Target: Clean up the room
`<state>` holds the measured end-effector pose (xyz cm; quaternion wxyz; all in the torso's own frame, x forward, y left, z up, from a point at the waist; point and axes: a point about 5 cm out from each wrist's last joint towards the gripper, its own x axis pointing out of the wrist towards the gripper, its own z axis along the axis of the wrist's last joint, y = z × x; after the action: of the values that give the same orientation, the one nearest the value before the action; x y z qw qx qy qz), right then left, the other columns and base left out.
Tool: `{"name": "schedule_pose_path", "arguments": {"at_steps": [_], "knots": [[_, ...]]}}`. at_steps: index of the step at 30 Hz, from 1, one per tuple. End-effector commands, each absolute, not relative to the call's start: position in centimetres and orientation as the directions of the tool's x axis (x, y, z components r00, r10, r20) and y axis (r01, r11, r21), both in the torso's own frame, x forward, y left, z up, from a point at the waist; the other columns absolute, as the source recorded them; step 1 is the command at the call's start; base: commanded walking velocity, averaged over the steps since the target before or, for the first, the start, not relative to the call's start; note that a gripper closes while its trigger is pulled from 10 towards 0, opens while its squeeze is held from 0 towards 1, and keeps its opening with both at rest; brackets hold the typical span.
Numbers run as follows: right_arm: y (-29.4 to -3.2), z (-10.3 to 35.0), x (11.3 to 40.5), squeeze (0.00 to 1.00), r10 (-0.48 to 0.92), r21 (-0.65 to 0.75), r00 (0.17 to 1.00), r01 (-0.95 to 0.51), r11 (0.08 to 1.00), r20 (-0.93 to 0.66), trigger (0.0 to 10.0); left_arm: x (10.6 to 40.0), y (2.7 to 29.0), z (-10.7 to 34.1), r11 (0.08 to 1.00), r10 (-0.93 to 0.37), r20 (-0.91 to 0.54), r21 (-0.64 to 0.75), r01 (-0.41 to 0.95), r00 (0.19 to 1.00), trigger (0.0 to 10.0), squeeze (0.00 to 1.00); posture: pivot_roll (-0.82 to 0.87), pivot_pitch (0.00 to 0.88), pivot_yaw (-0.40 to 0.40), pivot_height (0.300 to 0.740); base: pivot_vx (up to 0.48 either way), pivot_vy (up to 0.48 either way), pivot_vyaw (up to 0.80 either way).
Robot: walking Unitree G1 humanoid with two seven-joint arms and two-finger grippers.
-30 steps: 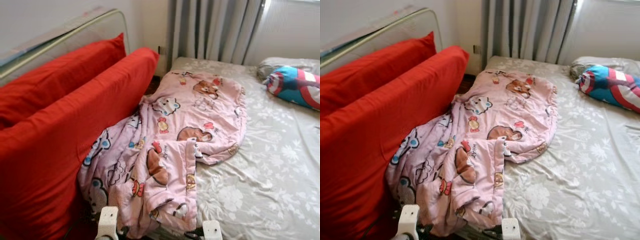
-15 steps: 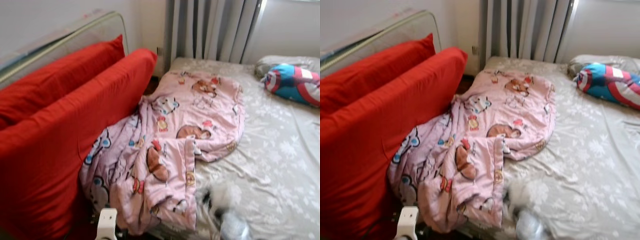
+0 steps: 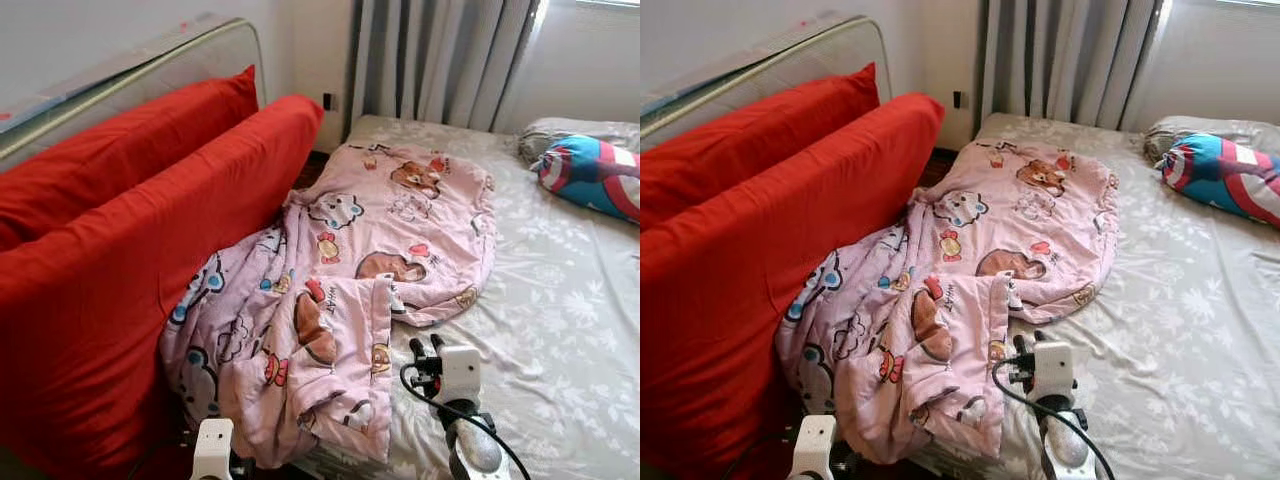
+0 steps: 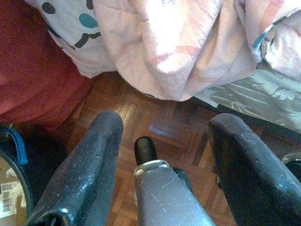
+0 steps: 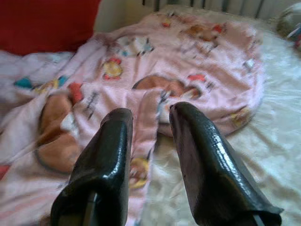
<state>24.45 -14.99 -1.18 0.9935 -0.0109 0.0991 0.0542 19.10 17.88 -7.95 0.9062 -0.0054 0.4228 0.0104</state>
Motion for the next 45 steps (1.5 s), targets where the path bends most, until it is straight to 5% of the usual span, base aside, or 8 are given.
{"name": "schedule_pose_path", "arguments": {"at_steps": [1,33,45], "knots": [[-14.7,-1.5,24.2,0.00,0.116,-0.008,0.968,-0.121,0.993,-0.220,10.0,18.6,18.1,-8.2,0.999,0.024,-0.775,0.005,-0.032,0.632,10.0,0.00,-0.10,0.000,-0.012,0.740,0.000,0.000,0.00],[-14.7,-1.4,25.4,0.00,0.105,-0.019,0.954,-0.115,0.993,-0.280,10.0,18.8,18.2,-8.1,0.999,0.032,-0.770,0.010,-0.038,0.637,10.0,0.00,-0.09,0.000,-0.015,0.711,0.000,0.000,0.07],[-14.5,-1.5,25.3,0.00,0.122,-0.015,0.951,-0.132,0.991,-0.285,10.0,18.9,18.2,-8.0,0.999,0.032,-0.770,0.012,-0.035,0.637,10.0,0.00,-0.09,0.000,-0.015,0.664,0.000,0.000,0.00]]}}
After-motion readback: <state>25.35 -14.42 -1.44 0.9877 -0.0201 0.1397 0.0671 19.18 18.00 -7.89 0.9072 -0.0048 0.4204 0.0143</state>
